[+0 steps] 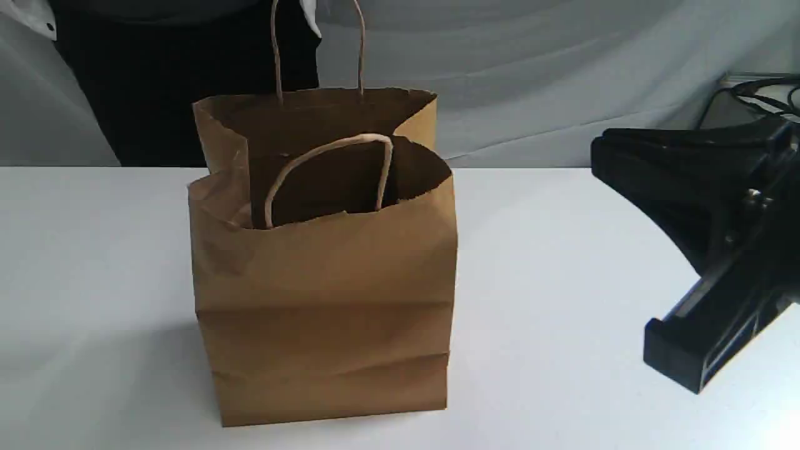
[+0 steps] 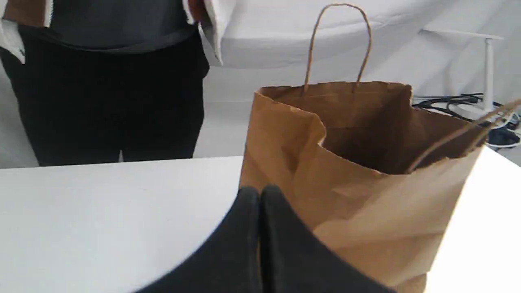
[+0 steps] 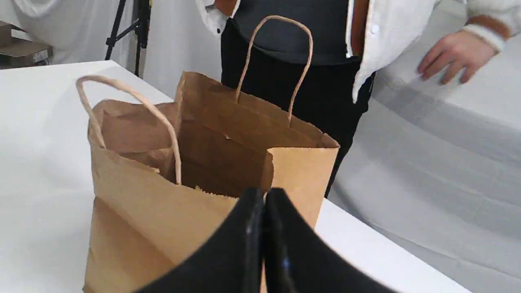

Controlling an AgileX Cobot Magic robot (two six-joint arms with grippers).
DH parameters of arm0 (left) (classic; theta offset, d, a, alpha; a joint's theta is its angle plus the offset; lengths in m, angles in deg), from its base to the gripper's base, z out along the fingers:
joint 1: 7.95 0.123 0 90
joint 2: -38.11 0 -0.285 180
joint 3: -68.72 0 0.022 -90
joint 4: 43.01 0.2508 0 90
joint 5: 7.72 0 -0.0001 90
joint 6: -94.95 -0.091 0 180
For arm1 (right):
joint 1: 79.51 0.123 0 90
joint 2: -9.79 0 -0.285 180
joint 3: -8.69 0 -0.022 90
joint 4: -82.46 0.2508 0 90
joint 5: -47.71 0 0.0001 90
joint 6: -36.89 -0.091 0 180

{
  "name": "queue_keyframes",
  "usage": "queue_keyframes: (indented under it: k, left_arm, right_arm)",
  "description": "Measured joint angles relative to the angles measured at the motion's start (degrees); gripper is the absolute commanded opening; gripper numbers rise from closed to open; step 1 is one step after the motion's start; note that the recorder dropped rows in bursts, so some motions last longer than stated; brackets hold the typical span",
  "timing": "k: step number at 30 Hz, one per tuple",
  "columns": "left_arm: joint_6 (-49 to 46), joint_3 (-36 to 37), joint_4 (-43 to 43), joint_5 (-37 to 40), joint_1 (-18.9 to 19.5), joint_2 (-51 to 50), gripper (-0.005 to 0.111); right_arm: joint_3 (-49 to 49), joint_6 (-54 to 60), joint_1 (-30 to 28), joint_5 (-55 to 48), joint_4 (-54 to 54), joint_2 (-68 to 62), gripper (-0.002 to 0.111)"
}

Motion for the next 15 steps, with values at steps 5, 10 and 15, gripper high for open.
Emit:
queue_keyframes:
  k: [5,10,15]
  left_arm:
    - [0.00,0.26,-0.08,4.42,0.00,0.24,0.000]
    - [0.05,0.25,0.12,5.09,0.00,0.24,0.000]
    - [0.05,0.25,0.12,5.19,0.00,0.24,0.000]
  right_arm:
    - [0.08,0.00,0.00,0.00,0.00,0.00,0.000]
    - [0.08,0.00,0.00,0.00,-0.11,0.00,0.000]
    - [0.08,0.00,0.00,0.00,-0.11,0.00,0.000]
